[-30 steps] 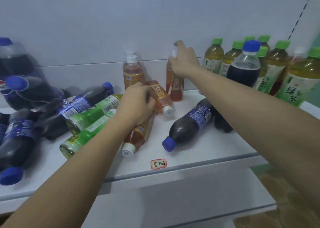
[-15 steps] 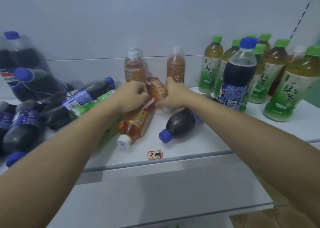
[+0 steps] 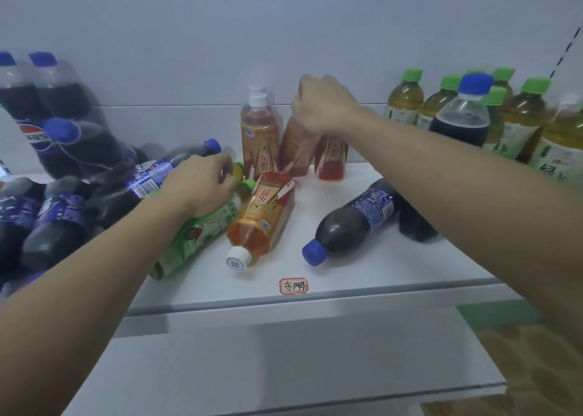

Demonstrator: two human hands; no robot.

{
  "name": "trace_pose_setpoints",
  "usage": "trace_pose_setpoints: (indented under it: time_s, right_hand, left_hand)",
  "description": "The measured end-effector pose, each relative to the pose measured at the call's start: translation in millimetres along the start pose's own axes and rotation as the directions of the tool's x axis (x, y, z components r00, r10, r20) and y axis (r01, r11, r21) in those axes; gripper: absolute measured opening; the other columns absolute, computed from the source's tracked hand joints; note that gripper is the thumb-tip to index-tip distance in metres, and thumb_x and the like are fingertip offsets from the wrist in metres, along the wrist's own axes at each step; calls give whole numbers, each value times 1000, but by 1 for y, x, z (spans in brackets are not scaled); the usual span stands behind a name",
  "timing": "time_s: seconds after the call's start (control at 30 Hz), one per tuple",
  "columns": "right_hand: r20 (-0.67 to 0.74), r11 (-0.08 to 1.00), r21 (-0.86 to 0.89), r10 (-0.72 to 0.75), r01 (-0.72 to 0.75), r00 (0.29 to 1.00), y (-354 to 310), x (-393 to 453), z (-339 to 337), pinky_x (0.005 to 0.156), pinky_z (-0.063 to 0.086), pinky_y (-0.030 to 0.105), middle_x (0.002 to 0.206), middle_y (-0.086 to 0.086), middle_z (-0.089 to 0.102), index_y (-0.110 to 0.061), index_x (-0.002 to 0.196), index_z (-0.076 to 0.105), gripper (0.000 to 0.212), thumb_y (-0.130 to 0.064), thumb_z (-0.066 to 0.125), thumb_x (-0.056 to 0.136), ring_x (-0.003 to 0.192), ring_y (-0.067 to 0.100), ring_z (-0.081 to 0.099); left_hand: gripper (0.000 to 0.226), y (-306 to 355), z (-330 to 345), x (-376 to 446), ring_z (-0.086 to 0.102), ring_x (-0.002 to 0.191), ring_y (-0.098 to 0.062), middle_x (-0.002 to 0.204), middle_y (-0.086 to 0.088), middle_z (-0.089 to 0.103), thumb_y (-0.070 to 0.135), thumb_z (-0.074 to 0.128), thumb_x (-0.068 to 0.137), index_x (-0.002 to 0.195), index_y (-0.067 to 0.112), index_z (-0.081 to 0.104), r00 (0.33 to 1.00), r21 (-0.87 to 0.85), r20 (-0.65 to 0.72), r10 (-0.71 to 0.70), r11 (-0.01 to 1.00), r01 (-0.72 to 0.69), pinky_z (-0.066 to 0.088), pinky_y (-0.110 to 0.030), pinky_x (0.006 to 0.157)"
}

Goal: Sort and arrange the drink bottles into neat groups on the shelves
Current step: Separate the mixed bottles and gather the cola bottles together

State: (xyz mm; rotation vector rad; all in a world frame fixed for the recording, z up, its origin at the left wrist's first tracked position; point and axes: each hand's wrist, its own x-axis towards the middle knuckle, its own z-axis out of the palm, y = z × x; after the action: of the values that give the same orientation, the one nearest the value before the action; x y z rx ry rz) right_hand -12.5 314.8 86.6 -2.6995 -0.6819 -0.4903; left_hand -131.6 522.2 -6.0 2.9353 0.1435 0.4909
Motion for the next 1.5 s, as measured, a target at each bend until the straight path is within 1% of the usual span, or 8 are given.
trace_pose_setpoints:
  time_s: [0.23, 0.37, 0.57, 0.73, 0.87, 1.17, 1.33, 1.5]
  right_hand:
    - [-22, 993, -111, -50, 48, 998, -10, 57, 17, 60, 37, 32, 82, 3, 49, -17, 72, 43, 27, -16, 53, 97, 83, 31, 50]
    - [33, 998, -48, -46, 47, 998, -12, 62, 20, 73, 38, 34, 113, 14, 61, -14, 106, 62, 27, -29, 40, 104, 97, 35, 55]
    - [127, 997, 56, 39, -46, 991, -14, 47, 15, 98, 45, 40, 152, 22, 35, -14, 154, 31, 64, -38, 54, 100, 126, 40, 51]
    - [-131, 957, 176, -207, 228, 970, -25, -17, 6, 73, 41, 26, 124, 2, 44, -19, 138, 47, 41, -24, 55, 98, 100, 22, 55]
    - [110, 889, 279, -405, 363, 908, -27, -73, 21, 76, 48, 24, 100, -13, 50, -21, 119, 60, 32, -15, 69, 89, 90, 10, 53]
    - [443, 802, 123, -572, 585, 691, -32, -121, 43, 96, 37, 46, 139, 1, 38, -42, 139, 45, 73, -30, 79, 75, 125, 25, 30]
    - [339, 717, -45, -644, 695, 686, -36, -127, 48, 82, 34, 36, 137, -2, 45, -38, 139, 44, 77, -46, 82, 73, 126, 25, 37]
    - [325, 831, 252, -555, 495, 766, -26, -118, 22, 103, 44, 41, 131, -5, 55, -31, 137, 49, 71, -38, 84, 76, 121, 19, 52]
  left_hand:
    - [18, 3, 3, 0, 63, 77, -22, 86, -1, 66, 39, 48, 97, 98, 25, 57, 999, 6, -7, -36, 999, 36, 59, -46, 78]
    - [19, 6, 2, -2, 63, 77, -24, 86, -2, 65, 40, 46, 96, 98, 24, 58, 999, -2, -14, -40, 999, 40, 59, -46, 78]
    - [18, 4, 0, -4, 63, 79, -27, 85, -3, 65, 39, 47, 95, 94, 23, 57, 999, -26, -8, -51, 998, 50, 59, -46, 78]
    - [17, 4, -2, -4, 64, 80, -27, 87, -4, 65, 37, 48, 95, 96, 24, 58, 999, -41, -2, -43, 998, 43, 59, -47, 78]
    - [15, 3, -3, -6, 64, 80, -29, 87, -5, 66, 34, 49, 94, 95, 22, 59, 1000, -65, -4, -30, 997, 30, 58, -47, 79]
    - [14, 1, -2, -7, 62, 87, -34, 93, -9, 68, 30, 50, 93, 96, 21, 61, 999, -89, -32, -20, 996, 17, 55, -45, 79]
    - [12, -2, -1, -5, 62, 84, -31, 92, -7, 67, 28, 50, 94, 95, 21, 59, 999, -105, -30, -11, 994, 8, 55, -43, 78]
    - [11, -5, 0, -5, 61, 88, -35, 94, -10, 68, 28, 50, 94, 94, 21, 59, 1000, -129, -25, 10, 992, -13, 51, -41, 76]
